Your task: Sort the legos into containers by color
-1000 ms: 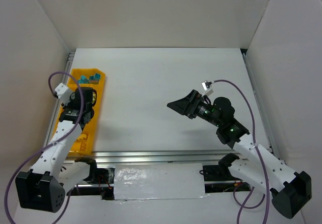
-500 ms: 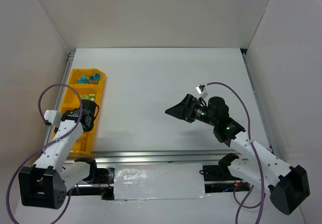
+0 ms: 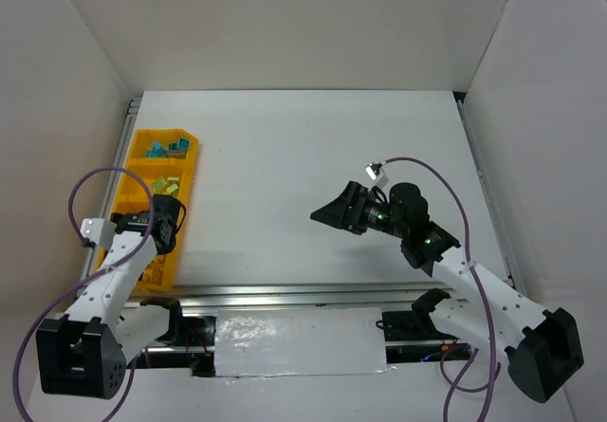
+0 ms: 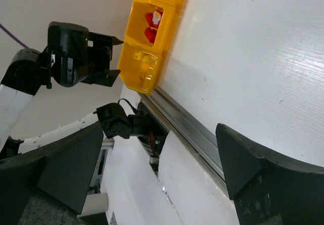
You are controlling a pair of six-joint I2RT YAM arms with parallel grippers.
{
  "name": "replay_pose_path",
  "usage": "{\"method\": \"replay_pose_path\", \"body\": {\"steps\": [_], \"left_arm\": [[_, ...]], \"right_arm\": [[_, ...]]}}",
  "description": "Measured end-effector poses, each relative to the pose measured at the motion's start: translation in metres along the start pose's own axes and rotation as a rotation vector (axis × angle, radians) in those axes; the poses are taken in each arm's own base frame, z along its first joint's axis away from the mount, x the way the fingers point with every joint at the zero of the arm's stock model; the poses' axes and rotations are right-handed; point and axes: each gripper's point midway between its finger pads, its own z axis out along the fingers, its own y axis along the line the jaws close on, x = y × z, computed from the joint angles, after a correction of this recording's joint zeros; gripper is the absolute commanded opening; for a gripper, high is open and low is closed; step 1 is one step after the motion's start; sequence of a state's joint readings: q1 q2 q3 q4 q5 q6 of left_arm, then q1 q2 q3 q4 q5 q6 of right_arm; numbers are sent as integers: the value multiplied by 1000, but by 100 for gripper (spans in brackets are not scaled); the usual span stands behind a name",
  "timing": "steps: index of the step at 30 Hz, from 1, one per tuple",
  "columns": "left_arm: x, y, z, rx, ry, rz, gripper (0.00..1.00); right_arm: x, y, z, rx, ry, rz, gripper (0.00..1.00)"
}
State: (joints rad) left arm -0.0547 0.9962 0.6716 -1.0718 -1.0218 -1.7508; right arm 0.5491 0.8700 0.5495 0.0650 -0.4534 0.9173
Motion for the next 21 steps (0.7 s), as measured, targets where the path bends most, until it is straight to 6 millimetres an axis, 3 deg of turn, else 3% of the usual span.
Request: {"method": "replay_pose_path", "body": {"steps": [6, 11, 16, 21], "left_arm": [[-9, -10, -9, 56, 20, 24, 99], [-22, -72, -55, 419, 147, 102, 99], [-45, -121, -120, 794, 192, 333, 100], [-65, -140, -174, 1051, 162, 564, 99]], "right_arm": [[2, -4, -2, 38, 21, -38, 100], [-31, 9, -19, 140, -65, -167, 100], [-84, 52, -78, 226, -306, -327, 100], [-114, 88, -160, 287, -545, -426, 100]]}}
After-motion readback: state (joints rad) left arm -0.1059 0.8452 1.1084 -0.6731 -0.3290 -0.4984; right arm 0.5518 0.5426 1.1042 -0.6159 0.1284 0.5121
